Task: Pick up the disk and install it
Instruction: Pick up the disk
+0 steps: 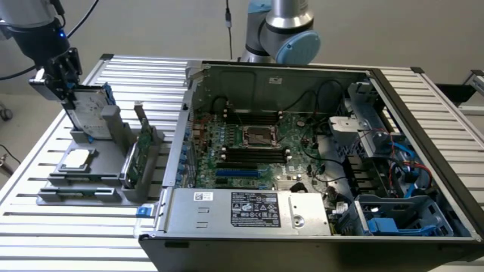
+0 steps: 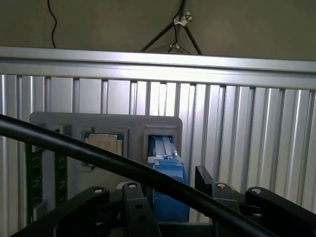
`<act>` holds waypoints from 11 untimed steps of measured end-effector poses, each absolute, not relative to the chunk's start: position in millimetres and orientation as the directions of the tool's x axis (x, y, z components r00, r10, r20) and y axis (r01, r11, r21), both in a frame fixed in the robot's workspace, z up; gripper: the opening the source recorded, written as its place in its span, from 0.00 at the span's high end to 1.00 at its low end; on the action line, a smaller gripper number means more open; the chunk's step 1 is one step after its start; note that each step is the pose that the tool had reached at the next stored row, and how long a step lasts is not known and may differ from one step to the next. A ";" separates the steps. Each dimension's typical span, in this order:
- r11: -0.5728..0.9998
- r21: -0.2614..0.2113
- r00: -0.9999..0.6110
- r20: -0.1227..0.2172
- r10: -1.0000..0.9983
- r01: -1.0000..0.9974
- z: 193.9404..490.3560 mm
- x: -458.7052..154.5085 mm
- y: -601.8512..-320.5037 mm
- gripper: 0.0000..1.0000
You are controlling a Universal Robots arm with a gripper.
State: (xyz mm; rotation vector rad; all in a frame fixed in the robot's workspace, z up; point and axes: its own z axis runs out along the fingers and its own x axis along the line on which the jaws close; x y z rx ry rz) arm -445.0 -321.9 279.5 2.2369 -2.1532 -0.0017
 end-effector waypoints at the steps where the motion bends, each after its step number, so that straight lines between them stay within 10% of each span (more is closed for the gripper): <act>1: -0.038 0.027 0.038 0.025 -0.999 -0.999 279.5 -445.0 -321.9 0.52; 11: -0.038 0.027 0.038 0.025 -0.999 -0.999 279.5 -445.0 -323.0 0.61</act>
